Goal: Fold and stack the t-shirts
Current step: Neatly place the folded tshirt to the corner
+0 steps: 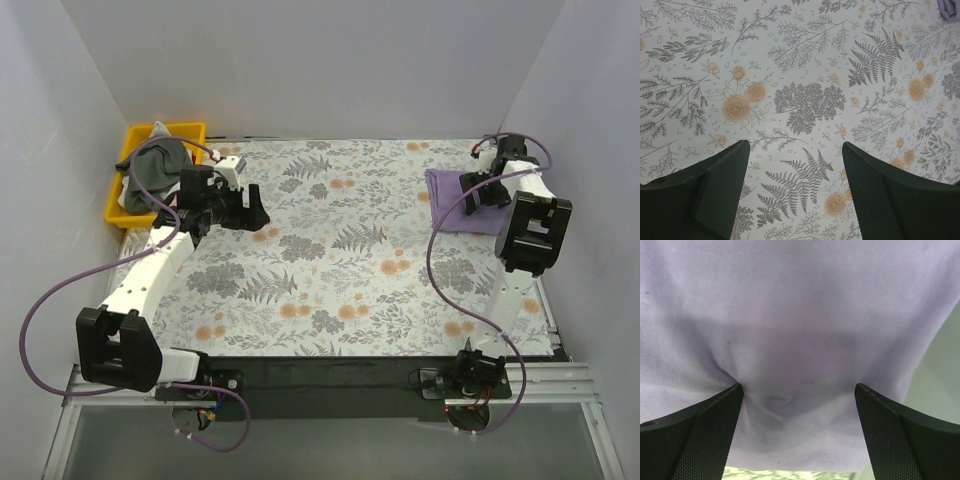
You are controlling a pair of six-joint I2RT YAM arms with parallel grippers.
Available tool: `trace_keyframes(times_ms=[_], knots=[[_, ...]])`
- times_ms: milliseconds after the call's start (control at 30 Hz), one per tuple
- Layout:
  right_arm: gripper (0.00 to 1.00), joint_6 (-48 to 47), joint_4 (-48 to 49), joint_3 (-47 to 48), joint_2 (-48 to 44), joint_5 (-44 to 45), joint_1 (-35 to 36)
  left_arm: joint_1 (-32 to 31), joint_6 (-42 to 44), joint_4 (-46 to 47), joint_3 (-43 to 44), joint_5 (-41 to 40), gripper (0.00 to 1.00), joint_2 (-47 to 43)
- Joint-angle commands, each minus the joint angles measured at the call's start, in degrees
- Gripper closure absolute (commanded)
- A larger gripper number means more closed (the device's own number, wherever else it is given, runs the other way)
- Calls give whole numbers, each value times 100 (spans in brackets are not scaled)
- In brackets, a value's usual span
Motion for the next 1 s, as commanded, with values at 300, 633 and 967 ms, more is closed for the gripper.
trace_keyframes(times_ms=[300, 633, 967], knots=[[2, -731, -952, 920, -438, -320, -78, 22, 73, -127, 449, 56, 26, -112], [2, -510, -1420, -1003, -2293, -472, -78, 31, 12, -198, 703, 232, 26, -183], [2, -361, -964, -2112, -2225, -225, -131, 31, 310, -312, 713, 153, 25, -253]])
